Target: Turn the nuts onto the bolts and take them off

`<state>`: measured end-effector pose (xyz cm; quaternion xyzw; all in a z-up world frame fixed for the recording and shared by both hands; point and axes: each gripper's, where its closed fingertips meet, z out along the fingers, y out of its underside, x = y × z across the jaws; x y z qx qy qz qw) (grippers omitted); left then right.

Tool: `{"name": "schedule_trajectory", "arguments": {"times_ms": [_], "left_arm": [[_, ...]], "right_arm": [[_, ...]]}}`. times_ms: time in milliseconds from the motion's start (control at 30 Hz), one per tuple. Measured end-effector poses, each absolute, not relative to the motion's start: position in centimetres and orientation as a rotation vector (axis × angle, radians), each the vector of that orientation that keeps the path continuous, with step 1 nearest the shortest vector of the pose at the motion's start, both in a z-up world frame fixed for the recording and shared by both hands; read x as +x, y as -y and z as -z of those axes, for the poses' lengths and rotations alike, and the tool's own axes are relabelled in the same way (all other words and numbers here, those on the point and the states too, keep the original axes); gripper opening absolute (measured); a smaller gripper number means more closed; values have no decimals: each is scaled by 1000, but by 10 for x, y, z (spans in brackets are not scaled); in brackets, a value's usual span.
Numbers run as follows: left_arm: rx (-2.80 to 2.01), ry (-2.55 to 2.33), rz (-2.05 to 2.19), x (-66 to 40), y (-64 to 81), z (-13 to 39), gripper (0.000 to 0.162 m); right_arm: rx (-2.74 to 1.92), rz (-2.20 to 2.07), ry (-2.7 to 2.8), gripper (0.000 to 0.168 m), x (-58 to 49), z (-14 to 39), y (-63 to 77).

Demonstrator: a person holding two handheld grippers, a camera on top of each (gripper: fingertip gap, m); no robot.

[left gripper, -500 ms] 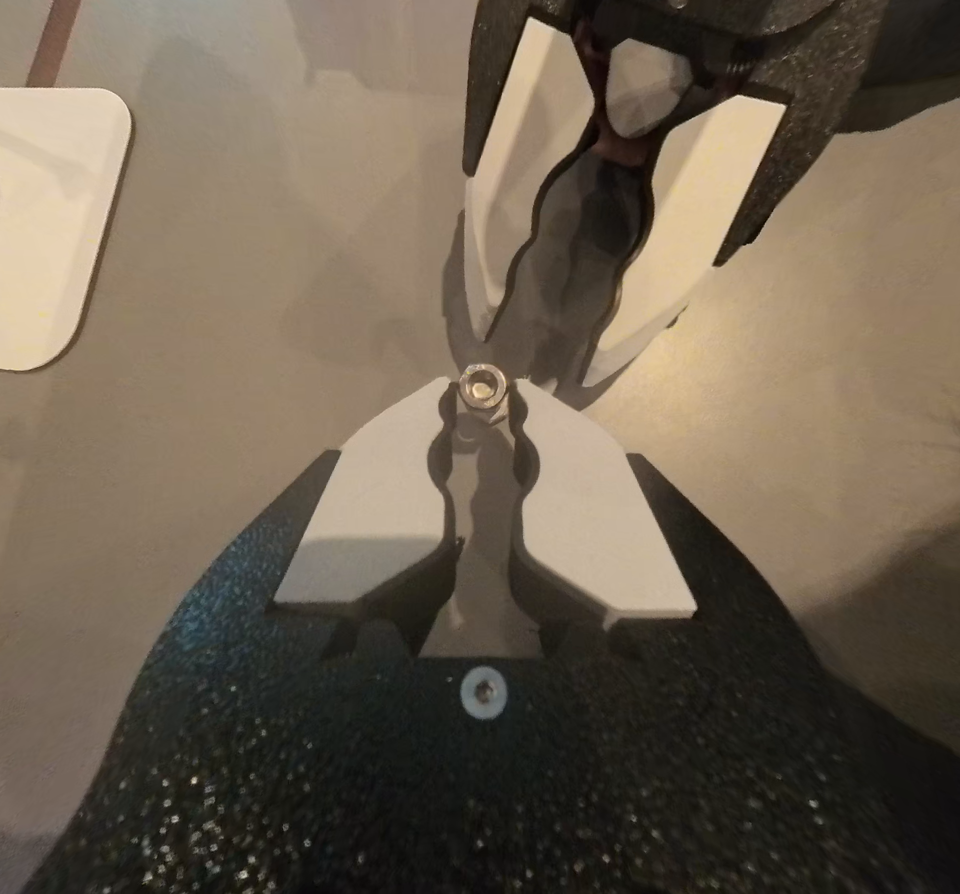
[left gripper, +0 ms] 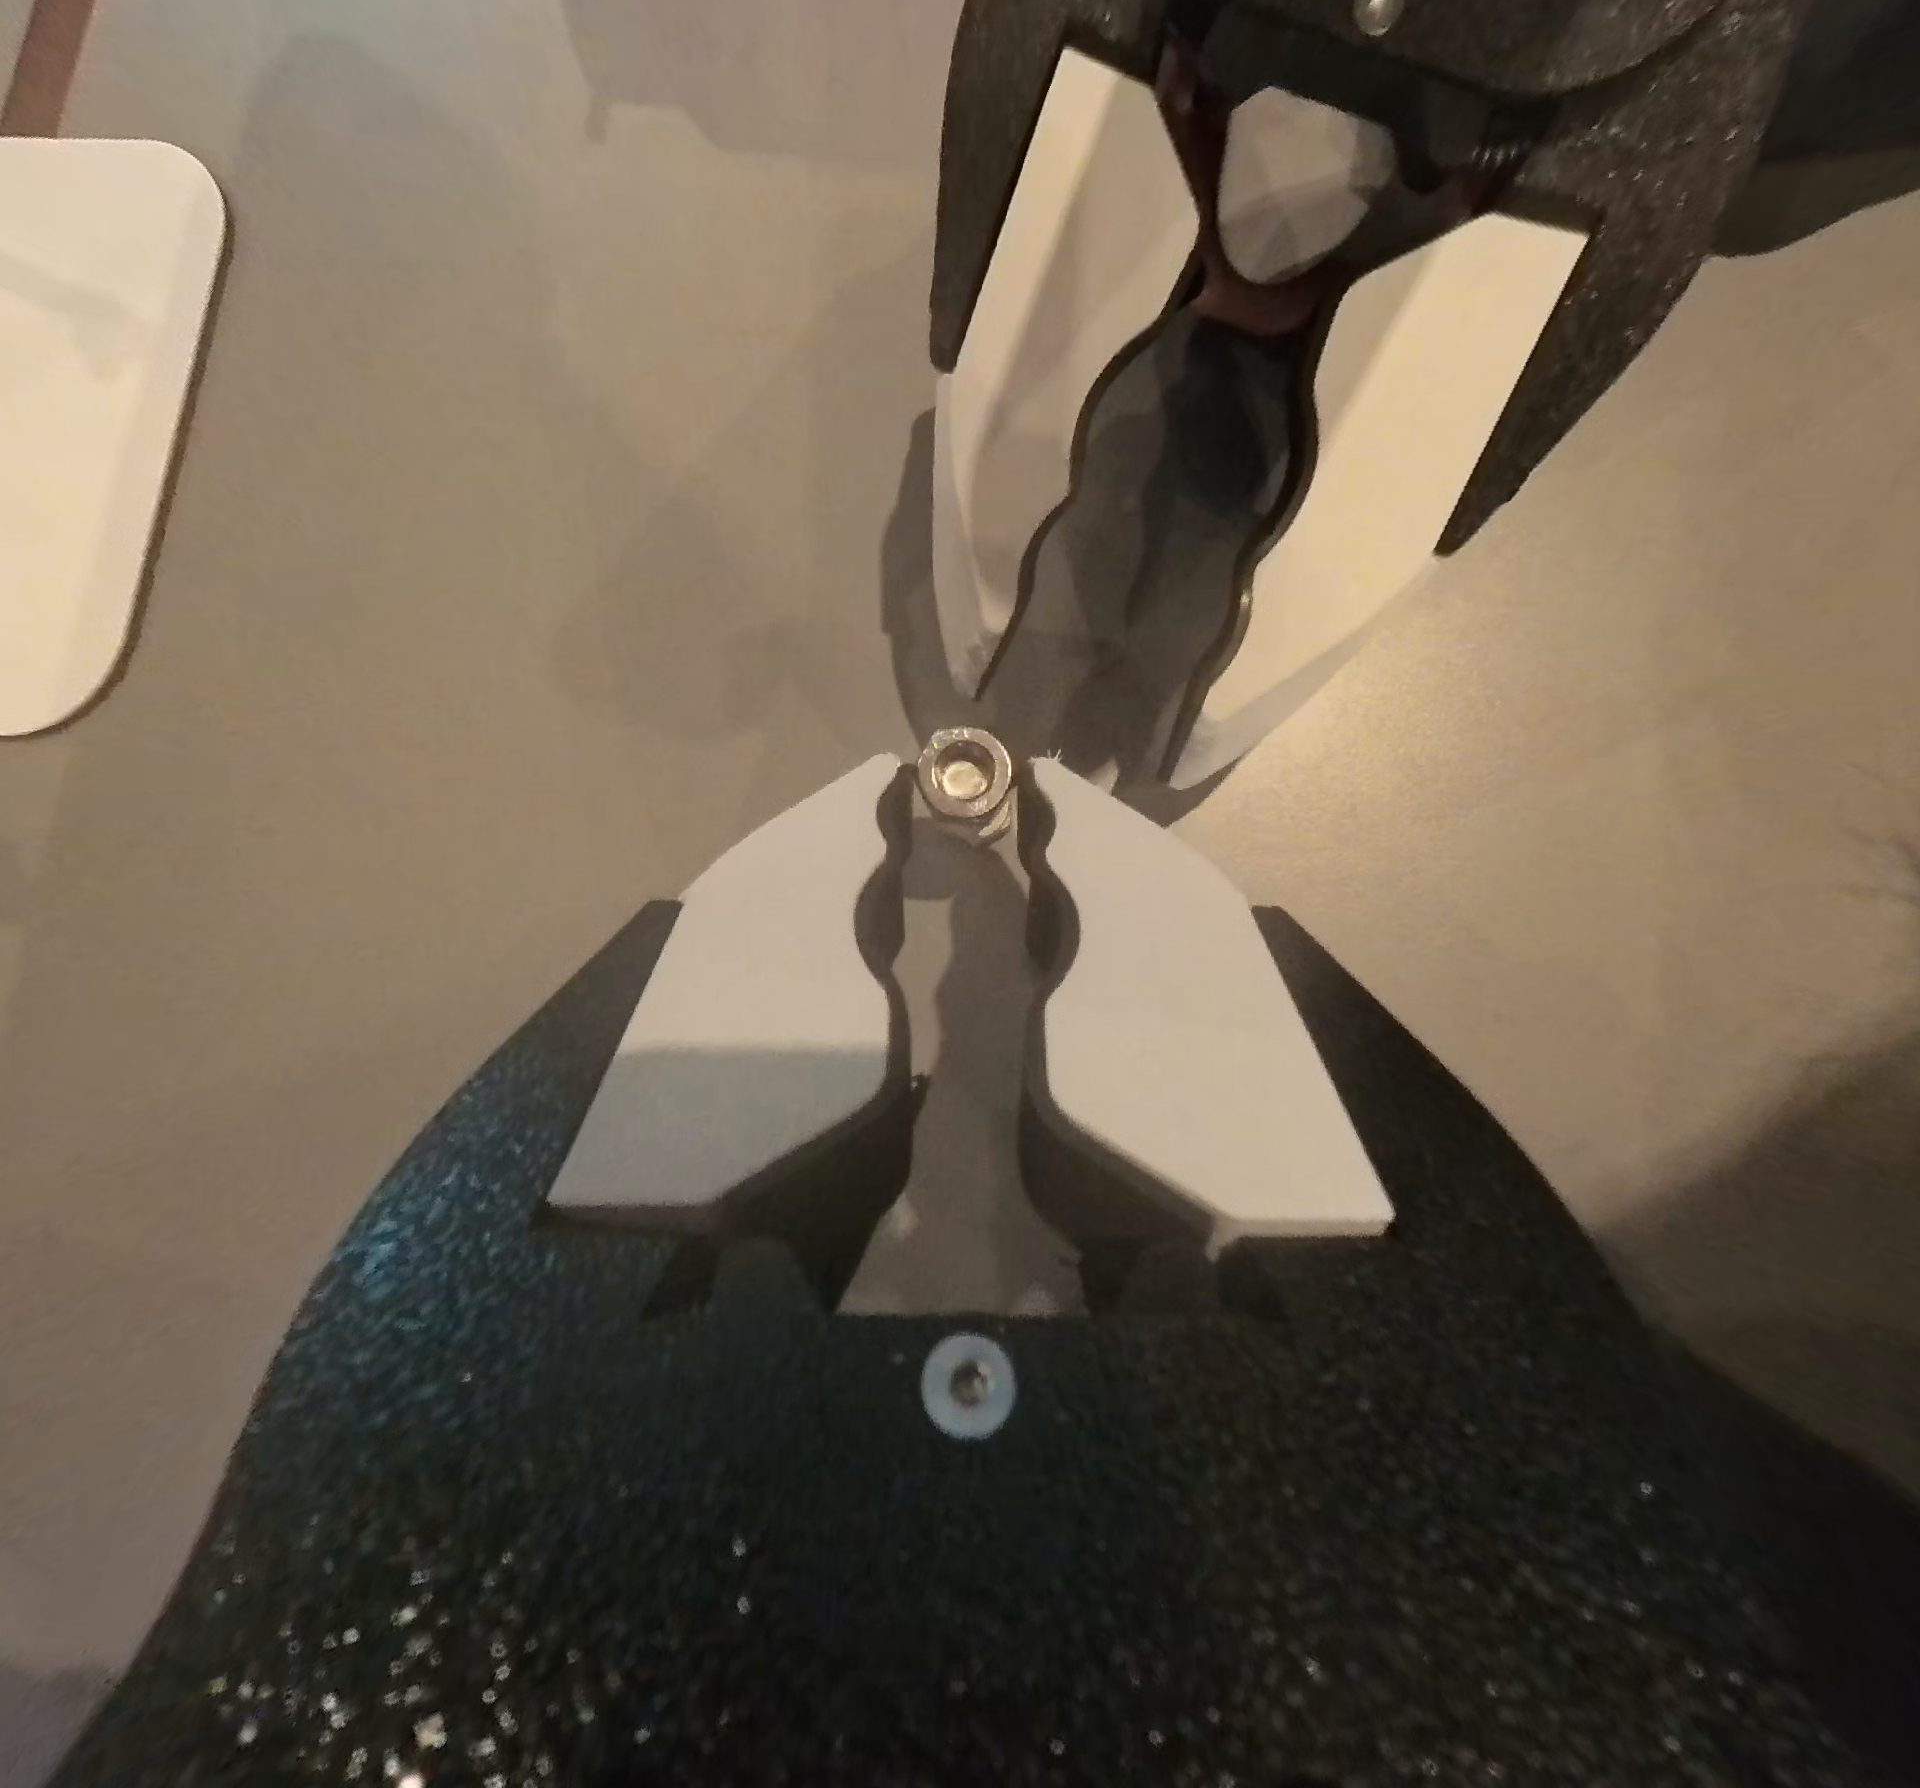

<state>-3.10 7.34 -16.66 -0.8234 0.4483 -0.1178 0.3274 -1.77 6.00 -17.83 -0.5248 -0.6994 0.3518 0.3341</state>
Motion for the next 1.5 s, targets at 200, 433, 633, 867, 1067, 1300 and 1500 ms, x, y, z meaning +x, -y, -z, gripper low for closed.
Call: {"name": "schedule_trajectory", "arguments": {"times_ms": [200,433,633,867,1067,1300,1500], "left_arm": [[-2185,-1199,275,-31,-73,167,19],[-2185,-1213,269,-31,-72,167,19],[-2194,-1216,259,-31,-72,170,25],[-2198,-1181,232,-41,-71,164,36],[-2195,-1101,363,-52,-59,168,44],[-2168,-1137,413,-40,-64,195,44],[-2138,-1153,412,-35,-71,196,36]], "right_arm": [[-1368,-918,1829,38,-18,179,-59],[-1368,-920,1828,38,-18,178,-59],[-1368,-923,1827,38,-19,178,-59],[-1371,-920,1824,38,-17,178,-61],[-1381,-964,1784,38,-14,172,-66],[-1354,-1003,1751,39,-11,166,-70],[-1337,-1006,1740,39,-10,165,-71]]}}
